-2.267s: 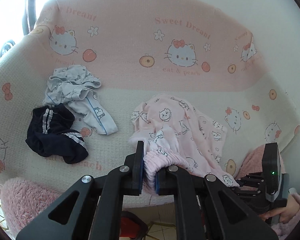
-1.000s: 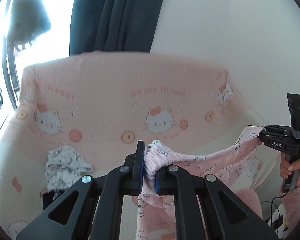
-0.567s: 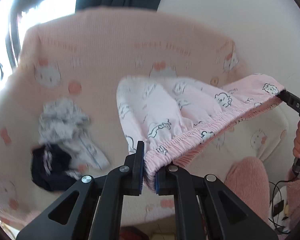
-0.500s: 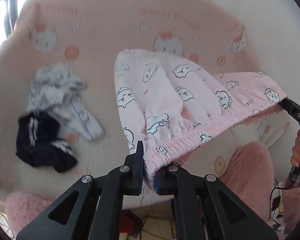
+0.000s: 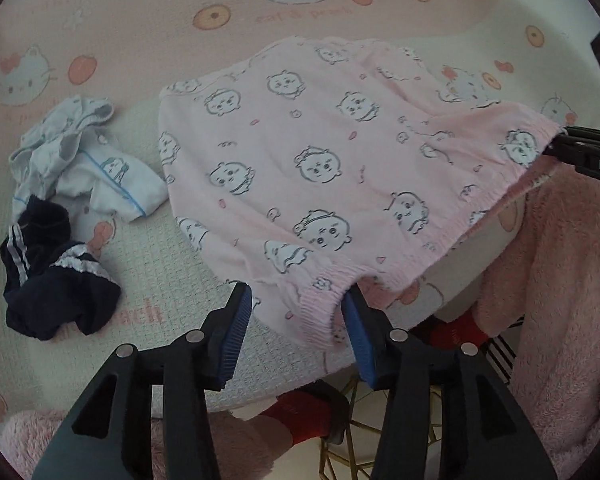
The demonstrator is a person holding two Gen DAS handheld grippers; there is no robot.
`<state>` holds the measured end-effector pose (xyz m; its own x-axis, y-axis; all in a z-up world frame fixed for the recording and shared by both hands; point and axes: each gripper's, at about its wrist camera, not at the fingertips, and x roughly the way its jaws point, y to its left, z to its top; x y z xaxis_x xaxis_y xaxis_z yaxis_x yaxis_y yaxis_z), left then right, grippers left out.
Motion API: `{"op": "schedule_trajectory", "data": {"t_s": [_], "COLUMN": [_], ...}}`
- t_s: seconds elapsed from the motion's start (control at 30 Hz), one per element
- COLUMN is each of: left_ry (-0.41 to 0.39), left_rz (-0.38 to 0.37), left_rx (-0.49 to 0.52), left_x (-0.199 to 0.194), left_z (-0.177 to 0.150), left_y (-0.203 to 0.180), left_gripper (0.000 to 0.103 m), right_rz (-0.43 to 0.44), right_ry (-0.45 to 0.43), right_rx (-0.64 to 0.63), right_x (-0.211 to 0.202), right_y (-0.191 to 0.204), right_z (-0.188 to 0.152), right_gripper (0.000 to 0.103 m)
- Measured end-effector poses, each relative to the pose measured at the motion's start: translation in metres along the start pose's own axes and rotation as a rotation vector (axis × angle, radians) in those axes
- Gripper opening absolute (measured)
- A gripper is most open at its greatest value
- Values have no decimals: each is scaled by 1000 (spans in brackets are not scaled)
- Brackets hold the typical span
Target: Fold clothes
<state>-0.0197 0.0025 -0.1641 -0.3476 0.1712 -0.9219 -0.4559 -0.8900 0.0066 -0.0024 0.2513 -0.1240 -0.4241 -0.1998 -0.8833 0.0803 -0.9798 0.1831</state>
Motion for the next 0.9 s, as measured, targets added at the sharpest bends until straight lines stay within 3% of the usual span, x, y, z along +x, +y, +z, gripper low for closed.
{"op": "schedule_trajectory", "data": {"t_s": [0.1,0.23,0.4,0.47,0.5,0.53,0.63,0.73,0.9], "left_ry": [-40,-21,-9,1,11,15,-27,-98,-163], "left_rz": [-2,-61,-111,-40,5,47,77,150,186], "left_rx": [108,175,155,146,137,110,3,-32,-81], "left_x": [-5,12,28,38,43,45,27,-4,-45], "left_z": [11,24,41,44,45,47,50,52,49], "left_y": [-24,-50,-68,-66,-63,-57,-31,-10,16], "left_gripper": [49,49,48,33,6,4,4,4,4], "right_rz": [31,55,61,63,65,65,57,58,32], "right_ry": [-11,-20,-22,-24,-23,-17,43,107,174], "right_rx": [14,23,17,12,9,6,-12,-53,-174], "right_x": [-3,-7,-14,-17,-17,-16,-1,18,48], "right_y": [1,3,4,5,5,5,7,16,46], "right_z": [0,3,8,10,11,11,8,0,-10], "right_gripper": [10,11,11,11,11,12,13,15,17]}}
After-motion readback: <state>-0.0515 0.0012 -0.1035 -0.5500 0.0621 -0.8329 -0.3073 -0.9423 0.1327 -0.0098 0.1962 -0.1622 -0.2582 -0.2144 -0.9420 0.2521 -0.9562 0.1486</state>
